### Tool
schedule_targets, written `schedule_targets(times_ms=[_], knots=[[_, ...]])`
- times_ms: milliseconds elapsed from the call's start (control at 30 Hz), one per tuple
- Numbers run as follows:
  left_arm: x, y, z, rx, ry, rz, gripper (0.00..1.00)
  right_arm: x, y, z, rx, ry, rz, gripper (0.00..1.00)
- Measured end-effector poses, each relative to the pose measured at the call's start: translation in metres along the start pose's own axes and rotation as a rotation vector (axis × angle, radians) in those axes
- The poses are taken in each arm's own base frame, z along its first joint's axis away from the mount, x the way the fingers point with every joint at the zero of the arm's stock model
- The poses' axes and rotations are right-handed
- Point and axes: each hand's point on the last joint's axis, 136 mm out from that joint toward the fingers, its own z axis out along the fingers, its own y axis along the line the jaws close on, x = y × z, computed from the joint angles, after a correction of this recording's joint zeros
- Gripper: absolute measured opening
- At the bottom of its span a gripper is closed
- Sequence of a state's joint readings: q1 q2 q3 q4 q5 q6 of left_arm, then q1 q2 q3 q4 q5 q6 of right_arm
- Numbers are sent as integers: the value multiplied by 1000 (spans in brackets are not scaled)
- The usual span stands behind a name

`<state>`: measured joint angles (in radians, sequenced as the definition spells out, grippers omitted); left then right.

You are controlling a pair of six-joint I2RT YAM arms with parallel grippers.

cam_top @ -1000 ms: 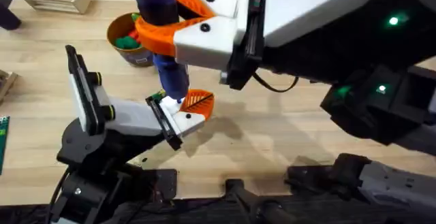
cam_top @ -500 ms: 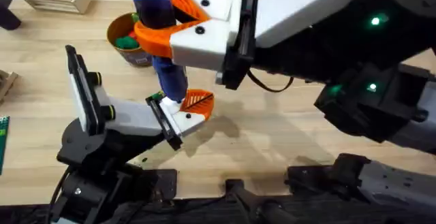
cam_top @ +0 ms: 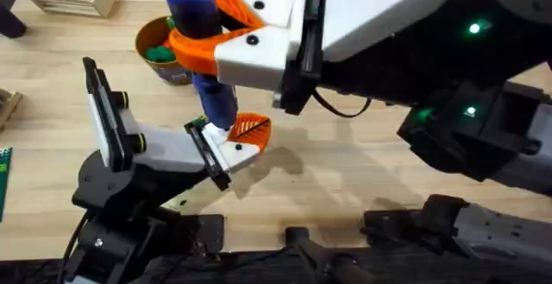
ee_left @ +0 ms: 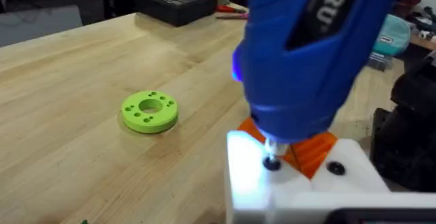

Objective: Pick up the gripper from the table and insert it into the empty holder that is missing its gripper. Then pick up a screw, insert it into the mounting hole, and use the screwdriver to tighten it. Finally, clean up the table by picking up the vegetable and placing it into the bucket.

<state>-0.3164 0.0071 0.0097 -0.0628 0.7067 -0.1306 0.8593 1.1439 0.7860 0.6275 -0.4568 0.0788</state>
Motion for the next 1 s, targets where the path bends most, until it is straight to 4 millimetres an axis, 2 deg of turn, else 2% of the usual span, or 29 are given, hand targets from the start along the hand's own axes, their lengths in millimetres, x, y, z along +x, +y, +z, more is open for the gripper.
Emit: schedule_targets(times_ms=[67, 167, 233, 433, 600, 767, 867, 1000], knots=[[0, 0, 0, 0, 0, 0, 13, -9, 1, 0, -4, -43, -20, 29], [0, 0, 0, 0, 0, 0, 13, -38, 5, -3, -13, -164, -80, 29], [0, 0, 0, 0, 0, 0, 13, -47, 5, -6, -10, -189, -93, 29], [0, 0, 0, 0, 0, 0, 13, -27, -10, -7, 27, -106, -72, 29], [0, 0, 0, 0, 0, 0, 13, 4, -36, -13, 102, 25, -159, 29], [0, 0, 0, 0, 0, 0, 13, 41, -88, -36, 286, 225, -336, 29], [0, 0, 0, 0, 0, 0, 13, 70, -123, -63, 417, 417, -450, 29], [0, 0, 0, 0, 0, 0, 13, 126, -164, -118, 527, 792, -584, 29]])
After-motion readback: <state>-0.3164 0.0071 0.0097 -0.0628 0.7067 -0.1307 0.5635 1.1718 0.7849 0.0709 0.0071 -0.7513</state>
